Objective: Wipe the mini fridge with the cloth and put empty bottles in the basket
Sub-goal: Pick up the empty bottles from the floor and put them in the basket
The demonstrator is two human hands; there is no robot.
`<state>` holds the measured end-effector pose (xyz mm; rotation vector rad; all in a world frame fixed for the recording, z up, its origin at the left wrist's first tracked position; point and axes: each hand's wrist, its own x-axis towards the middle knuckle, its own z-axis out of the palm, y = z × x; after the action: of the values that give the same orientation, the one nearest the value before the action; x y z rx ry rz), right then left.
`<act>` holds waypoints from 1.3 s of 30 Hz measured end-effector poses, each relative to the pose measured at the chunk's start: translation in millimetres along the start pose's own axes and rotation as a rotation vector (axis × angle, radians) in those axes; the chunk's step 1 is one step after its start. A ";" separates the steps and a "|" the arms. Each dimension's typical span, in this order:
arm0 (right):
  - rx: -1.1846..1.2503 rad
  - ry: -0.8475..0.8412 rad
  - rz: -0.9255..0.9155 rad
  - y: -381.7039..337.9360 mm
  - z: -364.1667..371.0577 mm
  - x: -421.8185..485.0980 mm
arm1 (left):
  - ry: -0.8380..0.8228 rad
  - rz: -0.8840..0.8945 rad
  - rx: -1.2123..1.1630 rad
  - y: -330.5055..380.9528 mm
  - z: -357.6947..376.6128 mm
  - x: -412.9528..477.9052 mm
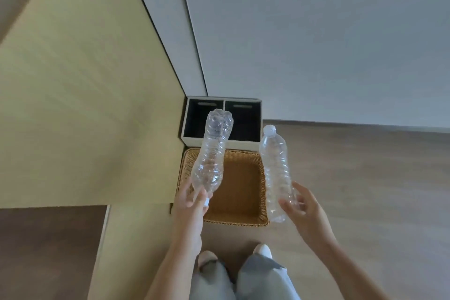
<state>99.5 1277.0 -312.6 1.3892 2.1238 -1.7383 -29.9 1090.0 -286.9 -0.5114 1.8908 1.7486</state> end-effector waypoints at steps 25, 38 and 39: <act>0.024 -0.065 0.310 323.2 209.4 262.4 | 0.006 -0.257 0.145 -372.2 39.3 295.6; 0.095 -0.055 0.403 403.3 245.4 322.6 | -0.066 -0.240 0.176 -480.3 64.3 350.6; 0.085 -0.057 0.416 407.1 247.5 325.6 | -0.089 -0.239 0.203 -485.5 64.3 353.2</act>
<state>60.9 1249.0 -887.6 1.6347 1.5991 -1.6878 -18.0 1128.8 -889.3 -0.5481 1.8361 1.3884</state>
